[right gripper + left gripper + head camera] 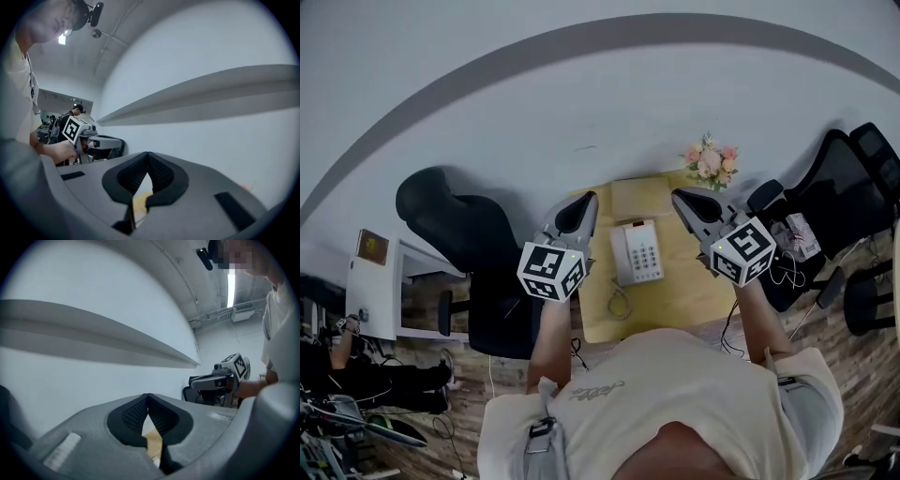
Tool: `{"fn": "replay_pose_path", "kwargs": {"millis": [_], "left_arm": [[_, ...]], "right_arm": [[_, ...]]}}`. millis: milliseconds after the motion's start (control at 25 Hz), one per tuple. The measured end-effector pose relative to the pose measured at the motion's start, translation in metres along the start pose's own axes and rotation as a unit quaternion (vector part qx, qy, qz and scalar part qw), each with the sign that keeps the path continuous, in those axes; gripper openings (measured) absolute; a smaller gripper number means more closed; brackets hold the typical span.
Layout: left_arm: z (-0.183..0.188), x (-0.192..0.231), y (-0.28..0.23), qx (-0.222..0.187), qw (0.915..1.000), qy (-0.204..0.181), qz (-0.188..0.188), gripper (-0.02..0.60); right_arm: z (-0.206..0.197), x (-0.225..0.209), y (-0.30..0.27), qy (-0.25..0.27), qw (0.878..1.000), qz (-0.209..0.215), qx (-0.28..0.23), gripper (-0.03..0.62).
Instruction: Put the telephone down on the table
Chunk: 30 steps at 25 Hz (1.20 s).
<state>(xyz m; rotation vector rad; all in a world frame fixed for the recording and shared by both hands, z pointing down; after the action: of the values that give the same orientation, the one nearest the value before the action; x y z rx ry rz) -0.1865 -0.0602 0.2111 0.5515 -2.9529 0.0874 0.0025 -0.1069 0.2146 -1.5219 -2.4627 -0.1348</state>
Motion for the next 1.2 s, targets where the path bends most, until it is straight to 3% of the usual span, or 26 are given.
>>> {"fn": "replay_pose_path", "kwargs": {"millis": [320, 640, 920, 1200], "left_arm": [[-0.004, -0.002, 0.007, -0.013, 0.9988, -0.029, 0.036, 0.018], [-0.037, 0.003, 0.008, -0.012, 0.9982, -0.002, 0.058, 0.017], [-0.038, 0.012, 0.009, -0.014, 0.9978, -0.006, 0.065, 0.017], [-0.056, 0.014, 0.004, -0.009, 0.9979, 0.022, 0.061, 0.017]], "right_arm": [[0.006, -0.007, 0.009, 0.006, 0.999, -0.038, -0.012, 0.003], [-0.022, 0.0, 0.004, -0.009, 0.999, -0.038, 0.012, 0.003], [-0.035, 0.002, 0.0, -0.011, 0.999, -0.035, 0.025, 0.003], [-0.039, 0.002, -0.001, -0.013, 0.999, -0.025, 0.034, 0.003]]}}
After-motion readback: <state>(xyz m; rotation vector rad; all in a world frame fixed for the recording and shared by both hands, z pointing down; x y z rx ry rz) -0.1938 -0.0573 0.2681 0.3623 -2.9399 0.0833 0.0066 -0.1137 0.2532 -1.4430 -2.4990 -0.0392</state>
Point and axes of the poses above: the fingertips, and each gripper's own axes: y backward along the fingers, x to its left, z out of its top, the point moved 4 cm from there along y, backward along the fingers, and after that the axes turned 12 degrees about y, right-handed, at the moved point
